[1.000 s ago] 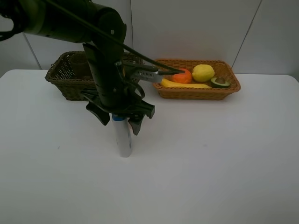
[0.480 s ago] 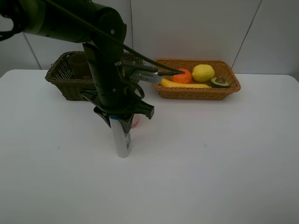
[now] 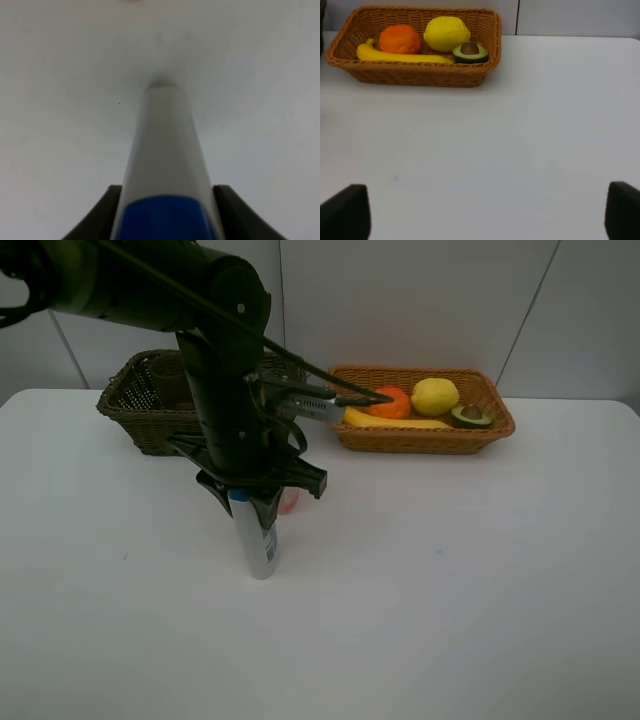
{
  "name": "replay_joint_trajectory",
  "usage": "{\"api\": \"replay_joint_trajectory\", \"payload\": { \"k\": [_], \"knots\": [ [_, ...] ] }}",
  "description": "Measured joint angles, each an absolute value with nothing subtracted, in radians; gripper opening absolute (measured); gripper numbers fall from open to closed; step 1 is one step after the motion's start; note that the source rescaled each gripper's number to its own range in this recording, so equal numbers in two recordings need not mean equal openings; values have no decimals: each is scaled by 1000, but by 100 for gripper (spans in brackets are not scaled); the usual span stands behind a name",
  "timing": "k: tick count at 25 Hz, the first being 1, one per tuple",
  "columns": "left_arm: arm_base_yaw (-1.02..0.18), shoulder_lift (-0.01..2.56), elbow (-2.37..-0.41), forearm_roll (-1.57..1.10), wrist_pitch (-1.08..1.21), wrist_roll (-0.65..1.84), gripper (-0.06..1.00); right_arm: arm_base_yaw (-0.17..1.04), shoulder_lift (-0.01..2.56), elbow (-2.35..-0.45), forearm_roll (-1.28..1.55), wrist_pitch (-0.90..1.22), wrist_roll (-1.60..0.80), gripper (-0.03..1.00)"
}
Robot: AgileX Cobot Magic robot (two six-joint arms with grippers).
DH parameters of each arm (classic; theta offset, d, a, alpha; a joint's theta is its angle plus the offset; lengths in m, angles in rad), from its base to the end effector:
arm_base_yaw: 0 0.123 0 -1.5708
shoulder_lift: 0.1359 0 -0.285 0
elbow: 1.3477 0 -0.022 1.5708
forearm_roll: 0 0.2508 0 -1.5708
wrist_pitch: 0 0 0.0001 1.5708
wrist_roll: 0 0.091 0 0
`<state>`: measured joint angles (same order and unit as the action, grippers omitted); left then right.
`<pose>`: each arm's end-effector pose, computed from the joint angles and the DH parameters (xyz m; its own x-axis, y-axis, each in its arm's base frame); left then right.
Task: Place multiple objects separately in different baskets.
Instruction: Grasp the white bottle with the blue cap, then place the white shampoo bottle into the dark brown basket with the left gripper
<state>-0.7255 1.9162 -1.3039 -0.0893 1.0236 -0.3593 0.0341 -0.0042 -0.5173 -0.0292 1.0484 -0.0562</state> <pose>0.2663 -0.2454 0.1782 -0.9489 0.3154 0.0081 0.3138 0.9462 -0.0794 -0.0070 -0.0025 0.2831 -0.4234 -0.0852 -0.9019 -0.0412 0.9964 -0.0747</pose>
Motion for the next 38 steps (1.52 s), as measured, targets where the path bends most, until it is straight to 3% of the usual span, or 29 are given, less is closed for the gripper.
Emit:
{"api": "replay_joint_trajectory", "payload": {
  "k": [21, 31, 38],
  "knots": [
    [-726, 1768, -1317, -66, 1154, -356, 47, 34, -4, -517, -29, 1048, -56, 98],
    [-717, 1728, -1518, 37, 1221, -323, 47, 34, -4, -517, -29, 1048, -56, 98],
    [-649, 1727, -1624, 75, 1227, -189, 47, 34, -4, -517, -29, 1048, -56, 98]
  ]
}}
